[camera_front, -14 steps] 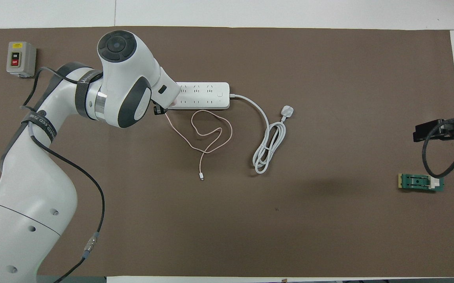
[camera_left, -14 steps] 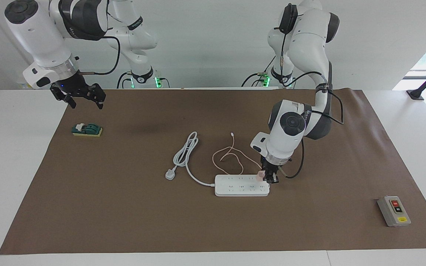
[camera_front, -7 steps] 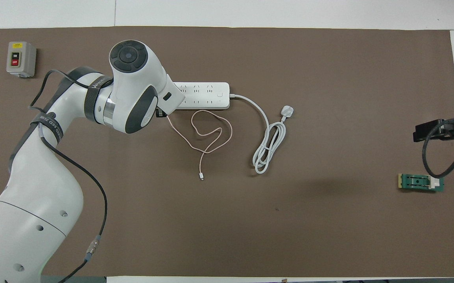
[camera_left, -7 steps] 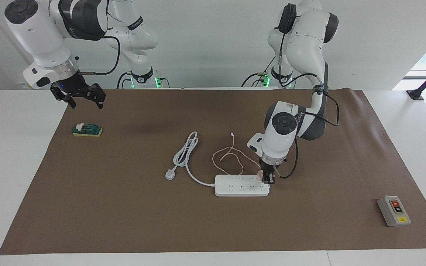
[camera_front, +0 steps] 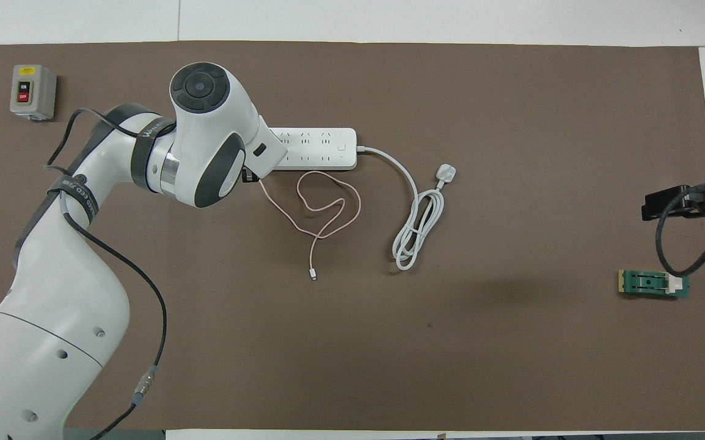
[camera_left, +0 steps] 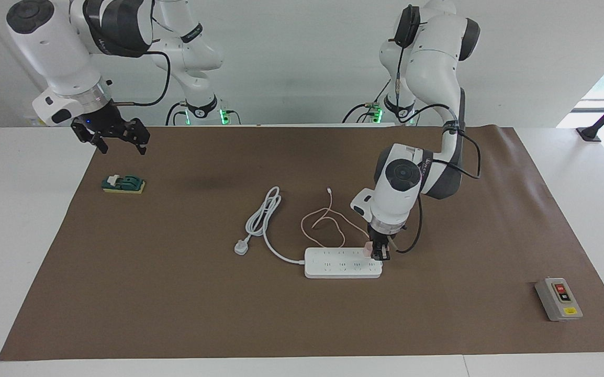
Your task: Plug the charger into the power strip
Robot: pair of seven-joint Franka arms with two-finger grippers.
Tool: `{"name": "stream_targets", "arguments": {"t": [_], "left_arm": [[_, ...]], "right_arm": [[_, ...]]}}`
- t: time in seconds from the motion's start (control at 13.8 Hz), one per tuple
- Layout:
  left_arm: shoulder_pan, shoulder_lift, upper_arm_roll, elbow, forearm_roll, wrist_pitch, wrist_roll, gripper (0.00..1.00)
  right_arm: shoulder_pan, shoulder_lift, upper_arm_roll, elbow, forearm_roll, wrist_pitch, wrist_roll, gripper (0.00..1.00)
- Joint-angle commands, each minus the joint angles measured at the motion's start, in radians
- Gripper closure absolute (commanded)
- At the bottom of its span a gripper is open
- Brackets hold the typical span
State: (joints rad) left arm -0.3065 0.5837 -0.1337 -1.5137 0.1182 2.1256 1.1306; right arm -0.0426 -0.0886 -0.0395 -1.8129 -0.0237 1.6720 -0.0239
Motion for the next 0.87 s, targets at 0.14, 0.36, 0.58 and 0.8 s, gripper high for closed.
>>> {"name": "stream_targets", "arguments": {"t": [0.14, 0.36, 0.58, 0.8], "left_arm": [[0.000, 0.027, 0.009, 0.030, -0.022, -0.004, 0.006, 0.00], [0.000, 0.025, 0.008, 0.046, -0.026, -0.018, 0.003, 0.00], [-0.006, -0.019, 0.011, 0.049, -0.156, -0.024, -0.066, 0.00], [-0.005, -0.090, 0.009, 0.043, -0.170, -0.094, -0.144, 0.00]], "right_arm": [[-0.008, -0.003, 0.007, 0.006, -0.007, -0.014, -0.016, 0.00], [-0.008, -0.005, 0.007, 0.006, -0.007, -0.014, -0.016, 0.00], [-0.008, -0.005, 0.007, 0.006, -0.007, -0.014, -0.016, 0.00], [-0.008, -0.005, 0.006, 0.006, -0.007, -0.014, -0.016, 0.00]]}}
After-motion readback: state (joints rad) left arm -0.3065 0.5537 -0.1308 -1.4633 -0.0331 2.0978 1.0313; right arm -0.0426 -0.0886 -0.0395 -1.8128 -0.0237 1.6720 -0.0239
